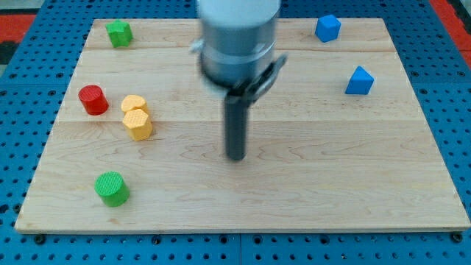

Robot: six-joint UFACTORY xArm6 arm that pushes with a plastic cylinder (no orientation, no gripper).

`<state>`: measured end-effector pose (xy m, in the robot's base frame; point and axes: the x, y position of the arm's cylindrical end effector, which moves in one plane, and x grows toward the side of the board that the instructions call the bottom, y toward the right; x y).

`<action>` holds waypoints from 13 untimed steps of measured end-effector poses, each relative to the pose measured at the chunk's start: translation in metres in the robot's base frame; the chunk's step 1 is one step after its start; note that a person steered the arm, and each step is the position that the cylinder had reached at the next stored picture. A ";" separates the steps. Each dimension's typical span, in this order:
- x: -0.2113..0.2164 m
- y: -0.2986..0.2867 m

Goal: Move the yellow blocks parallel to the red circle

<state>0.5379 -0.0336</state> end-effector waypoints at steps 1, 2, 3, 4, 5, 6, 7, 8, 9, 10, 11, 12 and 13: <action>-0.024 -0.077; -0.032 -0.142; -0.067 -0.126; -0.093 -0.131; -0.094 -0.175; -0.108 -0.193; -0.131 -0.132; -0.111 -0.069; -0.111 -0.101; -0.098 -0.135; -0.041 -0.050; -0.103 -0.043; -0.109 0.053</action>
